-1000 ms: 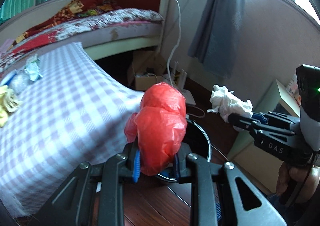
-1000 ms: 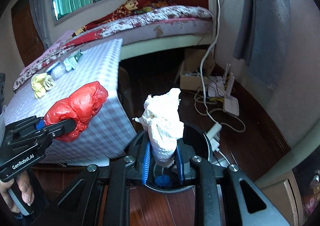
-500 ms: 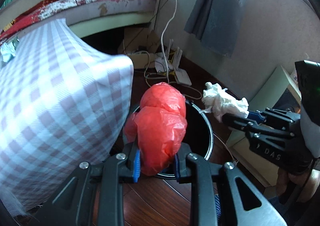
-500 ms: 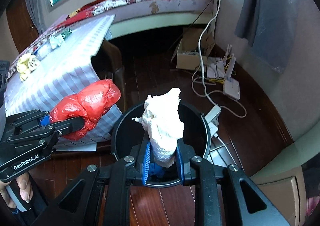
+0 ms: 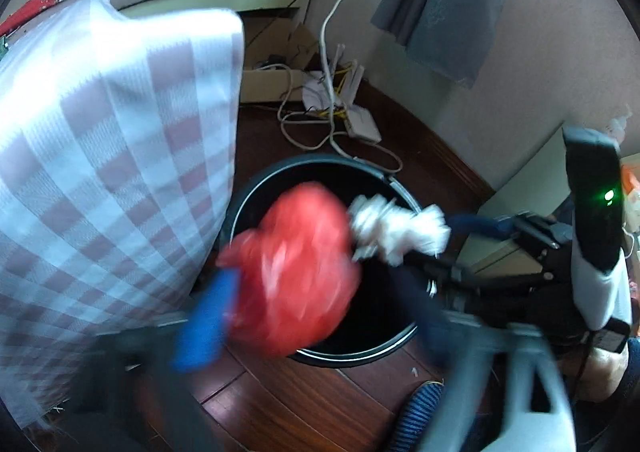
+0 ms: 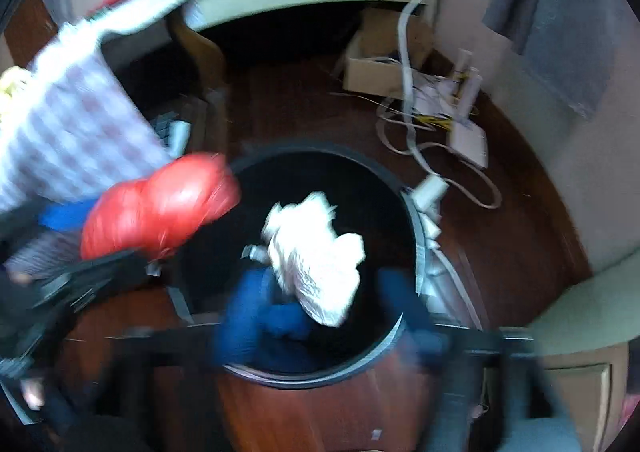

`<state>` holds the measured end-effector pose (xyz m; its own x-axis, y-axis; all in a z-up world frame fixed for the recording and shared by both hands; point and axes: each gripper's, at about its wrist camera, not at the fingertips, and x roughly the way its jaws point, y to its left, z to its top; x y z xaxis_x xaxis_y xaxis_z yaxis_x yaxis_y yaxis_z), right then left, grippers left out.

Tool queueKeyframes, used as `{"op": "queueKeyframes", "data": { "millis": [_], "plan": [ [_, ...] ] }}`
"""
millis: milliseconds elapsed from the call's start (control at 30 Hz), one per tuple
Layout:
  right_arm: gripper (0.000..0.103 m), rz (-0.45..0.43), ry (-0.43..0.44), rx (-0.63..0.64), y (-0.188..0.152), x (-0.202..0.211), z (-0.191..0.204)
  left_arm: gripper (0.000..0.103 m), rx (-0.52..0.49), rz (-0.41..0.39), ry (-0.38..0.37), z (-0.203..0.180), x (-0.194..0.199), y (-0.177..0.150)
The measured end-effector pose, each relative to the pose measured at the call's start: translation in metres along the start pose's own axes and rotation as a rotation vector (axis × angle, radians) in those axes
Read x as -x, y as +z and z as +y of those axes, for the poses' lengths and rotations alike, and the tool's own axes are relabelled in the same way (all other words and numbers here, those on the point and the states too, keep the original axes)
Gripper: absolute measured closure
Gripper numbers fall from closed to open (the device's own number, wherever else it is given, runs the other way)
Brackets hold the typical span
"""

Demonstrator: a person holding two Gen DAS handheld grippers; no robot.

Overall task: Collect trash
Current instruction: 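Carry the red bag and white tissue to the black bin and release both, then move both tools back over the bed toward the yellow cloth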

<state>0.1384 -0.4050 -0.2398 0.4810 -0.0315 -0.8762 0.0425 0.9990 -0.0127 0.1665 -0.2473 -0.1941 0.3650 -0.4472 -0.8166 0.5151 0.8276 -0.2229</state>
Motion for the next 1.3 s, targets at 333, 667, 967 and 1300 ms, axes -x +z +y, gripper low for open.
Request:
{"op": "queueKeyframes", "data": {
  "millis": [333, 667, 967, 1300],
  "plan": [
    [0.001, 0.035, -0.064, -0.004, -0.006, -0.009, -0.006, 0.001, 0.037, 0.014, 0.124, 0.023, -0.004, -0.018],
    [0.001, 0.011, -0.027, 0.026, -0.003, 0.008, 0.020, 0.001, 0.045, 0.002, 0.179, 0.044, 0.014, -0.027],
    [0.001, -0.038, -0.014, 0.023, 0.002, 0.046, 0.032, 0.001, 0.049, -0.050, 0.205, 0.055, 0.053, -0.034],
    [0.001, -0.119, 0.028, 0.048, 0.005, 0.096, 0.065, 0.001, 0.048, -0.137, 0.257, 0.064, 0.112, -0.040]
  ]
}}
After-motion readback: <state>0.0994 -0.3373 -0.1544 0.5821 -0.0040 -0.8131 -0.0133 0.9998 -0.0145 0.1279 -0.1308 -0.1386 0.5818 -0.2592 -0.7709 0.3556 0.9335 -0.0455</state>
